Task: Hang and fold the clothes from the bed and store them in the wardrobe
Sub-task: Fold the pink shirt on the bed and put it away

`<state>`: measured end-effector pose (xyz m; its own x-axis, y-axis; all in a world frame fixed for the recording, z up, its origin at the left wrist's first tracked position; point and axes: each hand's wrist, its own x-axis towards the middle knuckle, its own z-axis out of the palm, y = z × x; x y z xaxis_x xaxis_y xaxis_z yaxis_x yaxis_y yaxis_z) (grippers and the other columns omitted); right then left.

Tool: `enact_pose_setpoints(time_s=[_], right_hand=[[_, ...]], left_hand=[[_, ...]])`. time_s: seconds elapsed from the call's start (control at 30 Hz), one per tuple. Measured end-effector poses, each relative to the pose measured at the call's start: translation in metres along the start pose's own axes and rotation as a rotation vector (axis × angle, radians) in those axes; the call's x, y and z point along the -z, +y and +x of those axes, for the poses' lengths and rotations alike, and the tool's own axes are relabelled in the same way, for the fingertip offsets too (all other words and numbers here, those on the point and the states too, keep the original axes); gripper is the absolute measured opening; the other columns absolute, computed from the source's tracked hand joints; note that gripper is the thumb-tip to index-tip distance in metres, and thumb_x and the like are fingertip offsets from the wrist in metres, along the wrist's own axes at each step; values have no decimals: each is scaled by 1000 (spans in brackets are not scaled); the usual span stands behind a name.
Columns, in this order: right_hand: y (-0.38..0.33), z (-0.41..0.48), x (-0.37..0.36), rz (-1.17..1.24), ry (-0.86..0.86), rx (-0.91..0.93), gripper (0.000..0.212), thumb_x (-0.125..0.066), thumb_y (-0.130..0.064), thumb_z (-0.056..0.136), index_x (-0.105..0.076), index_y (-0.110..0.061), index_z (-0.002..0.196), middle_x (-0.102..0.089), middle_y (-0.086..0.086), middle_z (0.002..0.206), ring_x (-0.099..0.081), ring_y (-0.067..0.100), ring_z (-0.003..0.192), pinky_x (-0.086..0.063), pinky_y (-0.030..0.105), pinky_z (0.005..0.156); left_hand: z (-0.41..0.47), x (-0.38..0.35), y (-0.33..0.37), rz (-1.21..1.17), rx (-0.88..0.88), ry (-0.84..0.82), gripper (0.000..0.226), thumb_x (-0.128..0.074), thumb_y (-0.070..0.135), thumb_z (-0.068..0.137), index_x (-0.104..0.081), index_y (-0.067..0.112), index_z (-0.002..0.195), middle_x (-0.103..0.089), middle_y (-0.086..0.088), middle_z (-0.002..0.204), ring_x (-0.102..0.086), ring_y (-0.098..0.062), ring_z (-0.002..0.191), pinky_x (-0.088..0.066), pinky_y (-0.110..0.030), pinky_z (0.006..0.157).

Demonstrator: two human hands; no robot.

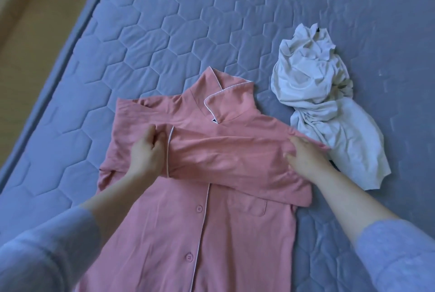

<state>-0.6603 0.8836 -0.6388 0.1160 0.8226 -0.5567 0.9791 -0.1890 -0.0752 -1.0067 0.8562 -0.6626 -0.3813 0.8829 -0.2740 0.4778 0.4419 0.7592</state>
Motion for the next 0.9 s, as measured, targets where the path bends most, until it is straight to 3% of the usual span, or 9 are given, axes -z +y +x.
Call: enact_pose_setpoints(time_s=[0.17,0.3,0.4,0.57,0.73,0.8,0.9], right_hand=[[1,9,13,6,21,27,51,-58,-31,94,-47,-15,141,-49,14,141,-49,30,128,-41,36,101],[0,16,16,-42,75,-5,26,-58,-37,93,-65,-12,98,-67,14,109,-60,33,105,-44,35,80],[1,18,15,-63,124,-17,33,-56,-44,93,-59,-13,81,-68,11,97,-61,32,97,-43,35,74],[3,26,12,-123,111,-28,45,-53,-45,96,-61,-9,121,-63,15,118,-56,34,113,-46,40,90],[3,30,6,-210,139,-112,42,-57,-36,95,-55,-6,124,-55,17,127,-46,36,121,-42,42,96],[3,25,-2,-119,202,-134,42,-61,-30,94,-52,-6,127,-52,18,130,-43,37,124,-39,43,98],[-3,11,-15,177,369,-143,61,-70,-17,86,-42,-4,138,-43,22,138,-40,40,128,-36,45,104]], left_hand=[[40,36,-20,116,-56,72,22,-47,23,100,-49,9,83,-54,-9,76,-47,-25,75,-30,-35,65],[67,45,-42,203,-49,59,24,-46,27,100,-49,8,86,-54,-9,78,-47,-27,77,-32,-37,68],[76,41,-47,200,-49,40,27,-47,31,99,-45,11,81,-52,-7,72,-48,-28,73,-32,-36,66],[78,34,-51,210,-39,19,32,-48,35,99,-40,15,75,-48,-1,66,-46,-28,71,-30,-35,63],[71,28,-53,297,-81,21,34,-45,40,99,-43,11,81,-50,-7,74,-40,-28,69,-28,-36,60],[70,27,-52,320,-59,35,32,-45,40,98,-43,12,82,-54,-14,77,-43,-31,70,-30,-37,60],[69,23,-49,389,-33,13,28,-48,38,97,-48,11,93,-62,-22,97,-56,-41,85,-37,-37,65]])
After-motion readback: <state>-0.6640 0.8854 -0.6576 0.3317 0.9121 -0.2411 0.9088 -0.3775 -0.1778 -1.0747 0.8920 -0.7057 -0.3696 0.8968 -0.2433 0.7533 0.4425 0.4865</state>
